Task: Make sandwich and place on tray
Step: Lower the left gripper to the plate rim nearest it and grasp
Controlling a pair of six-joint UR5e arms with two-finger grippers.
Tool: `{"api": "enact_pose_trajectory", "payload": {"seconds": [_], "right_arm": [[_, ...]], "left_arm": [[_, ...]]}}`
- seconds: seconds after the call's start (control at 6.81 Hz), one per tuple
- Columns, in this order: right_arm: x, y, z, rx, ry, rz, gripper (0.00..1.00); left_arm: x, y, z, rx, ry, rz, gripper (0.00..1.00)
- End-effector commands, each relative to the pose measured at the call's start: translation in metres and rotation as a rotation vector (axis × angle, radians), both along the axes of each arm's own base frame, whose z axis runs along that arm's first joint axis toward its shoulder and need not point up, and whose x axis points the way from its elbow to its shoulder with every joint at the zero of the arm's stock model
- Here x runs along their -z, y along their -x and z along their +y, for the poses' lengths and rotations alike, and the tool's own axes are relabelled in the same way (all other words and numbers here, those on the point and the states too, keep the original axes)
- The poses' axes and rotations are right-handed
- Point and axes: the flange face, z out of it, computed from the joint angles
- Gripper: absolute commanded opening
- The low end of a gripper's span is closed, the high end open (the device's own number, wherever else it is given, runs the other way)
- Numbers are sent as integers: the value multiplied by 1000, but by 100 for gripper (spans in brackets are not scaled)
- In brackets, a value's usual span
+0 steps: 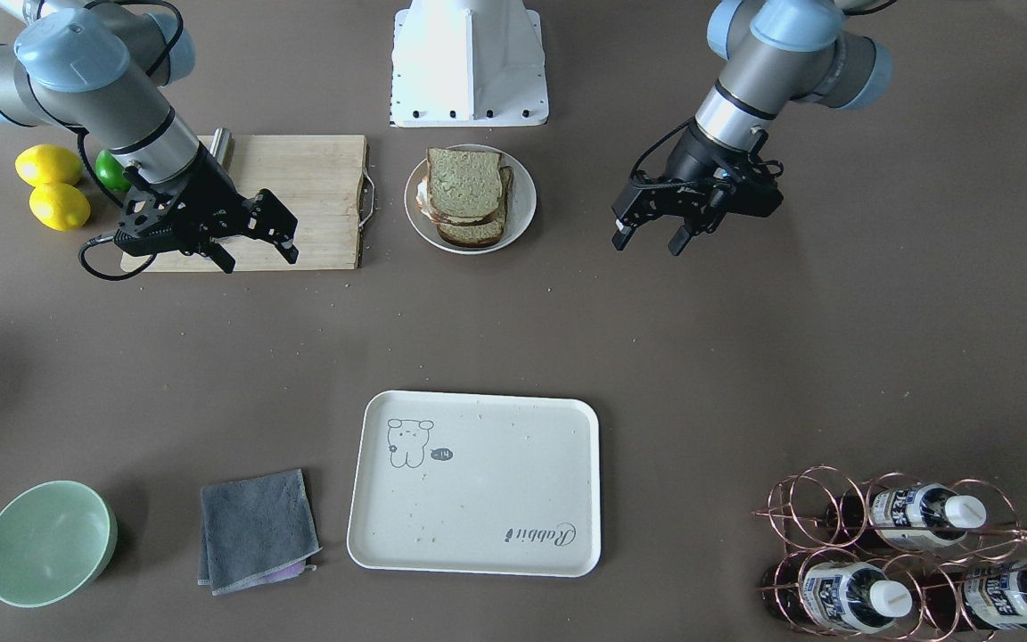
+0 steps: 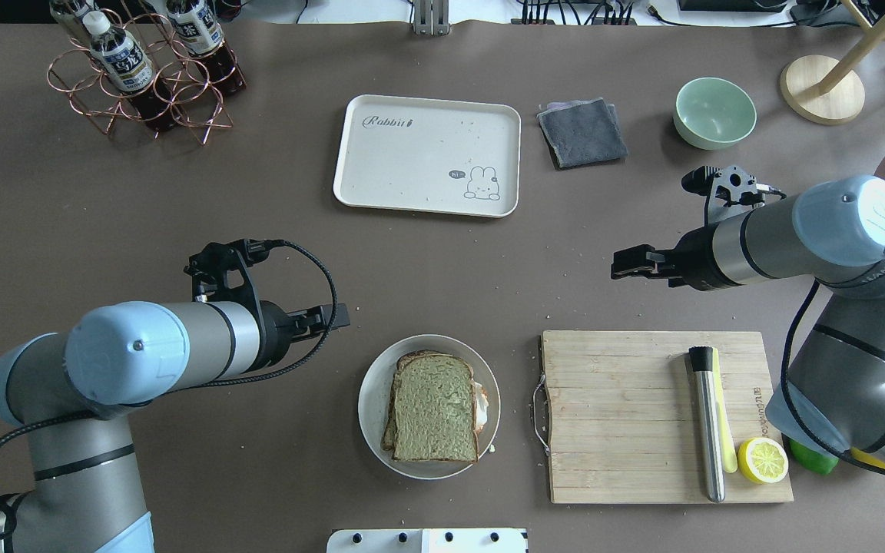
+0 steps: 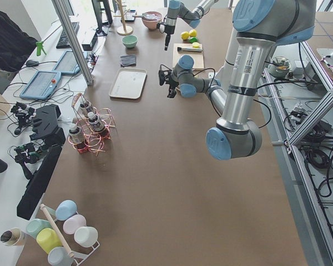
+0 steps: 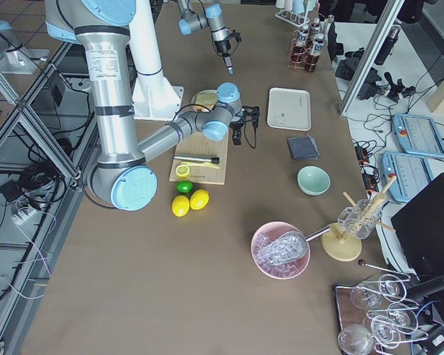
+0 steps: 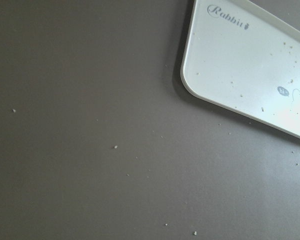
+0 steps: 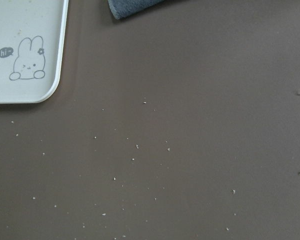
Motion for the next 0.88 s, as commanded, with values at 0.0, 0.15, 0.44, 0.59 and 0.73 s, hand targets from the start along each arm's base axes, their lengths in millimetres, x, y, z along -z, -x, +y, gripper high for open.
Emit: {"api": "enact_pose_trajectory", "payload": {"seconds": [0.0, 0.15, 0.44, 0.59, 0.73], "right_arm": [[-3, -7, -4, -7, 6, 0, 99], [-3, -8, -3, 0, 12, -6, 99], [-4, -8, -3, 0, 17, -6, 99], [-4, -8, -3, -5, 22, -6, 99], [-3, -7, -3, -5, 21, -7, 99]], "left_arm": [[8, -34, 42, 10, 26, 17, 90], [9, -47, 63, 16, 13, 17, 74], [-5, -64, 73, 20, 5, -14, 54], [-7, -67, 73, 24, 14, -17, 53], [-9, -75, 81, 12, 15, -23, 53]]}}
